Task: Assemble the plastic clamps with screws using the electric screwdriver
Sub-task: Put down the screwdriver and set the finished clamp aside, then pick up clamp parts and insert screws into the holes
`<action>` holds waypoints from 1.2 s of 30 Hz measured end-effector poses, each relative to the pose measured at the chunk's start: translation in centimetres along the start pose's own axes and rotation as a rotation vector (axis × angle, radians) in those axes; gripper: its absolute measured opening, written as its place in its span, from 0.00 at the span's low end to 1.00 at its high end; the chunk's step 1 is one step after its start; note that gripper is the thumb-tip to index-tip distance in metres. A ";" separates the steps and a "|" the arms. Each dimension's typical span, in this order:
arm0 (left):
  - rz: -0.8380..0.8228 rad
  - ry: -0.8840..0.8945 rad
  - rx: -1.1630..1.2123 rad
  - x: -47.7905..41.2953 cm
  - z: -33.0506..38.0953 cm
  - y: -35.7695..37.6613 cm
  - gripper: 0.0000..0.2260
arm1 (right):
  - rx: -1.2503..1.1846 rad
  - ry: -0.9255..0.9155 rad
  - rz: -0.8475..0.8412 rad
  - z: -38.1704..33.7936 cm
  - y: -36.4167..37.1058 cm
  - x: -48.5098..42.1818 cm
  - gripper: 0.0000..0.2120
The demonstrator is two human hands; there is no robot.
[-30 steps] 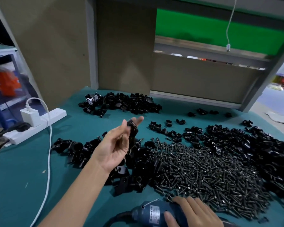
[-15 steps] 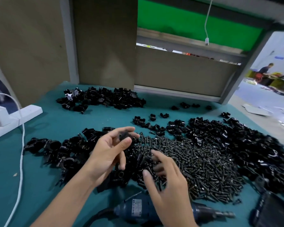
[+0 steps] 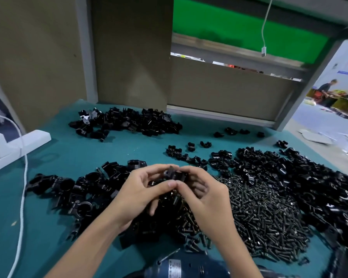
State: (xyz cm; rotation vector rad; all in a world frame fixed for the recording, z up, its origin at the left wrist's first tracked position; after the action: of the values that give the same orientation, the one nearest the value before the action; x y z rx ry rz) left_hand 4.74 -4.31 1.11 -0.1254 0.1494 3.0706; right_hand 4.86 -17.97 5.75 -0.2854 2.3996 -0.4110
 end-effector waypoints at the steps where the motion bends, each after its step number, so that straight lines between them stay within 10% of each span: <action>1: 0.018 0.000 -0.019 -0.1 0.1 -0.1 0.15 | -0.043 0.028 -0.028 0.2 0.0 -0.1 0.11; 6: 0.120 0.049 0.055 -0.1 0.1 -0.7 0.13 | -0.126 0.138 -0.146 3.1 -0.2 -1.9 0.17; 12: 0.228 0.057 0.157 0.4 -0.6 -0.6 0.14 | 0.591 0.495 0.175 18.0 -12.6 -7.6 0.10; 24: 0.245 0.044 0.189 -0.3 -1.2 -1.1 0.15 | 0.963 0.578 0.012 24.9 -12.8 -11.4 0.06; 36: 0.218 0.017 0.174 -0.4 -1.4 -0.8 0.10 | 0.179 0.146 0.090 12.0 -8.2 -8.3 0.21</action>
State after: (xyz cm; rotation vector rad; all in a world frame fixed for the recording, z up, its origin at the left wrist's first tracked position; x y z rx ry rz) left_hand 5.27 -3.63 -0.31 -0.1347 0.4591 3.2534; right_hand 19.79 -25.59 4.97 -0.0684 2.4858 -0.6195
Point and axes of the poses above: each hand's wrist, its own x-axis away from the middle knuckle, its own y-axis out of the palm, z = x × y, the point moved 10 cm from there along -x, towards the middle knuckle, and after that the axes turned 5 degrees about -y, right-handed, at the moved point
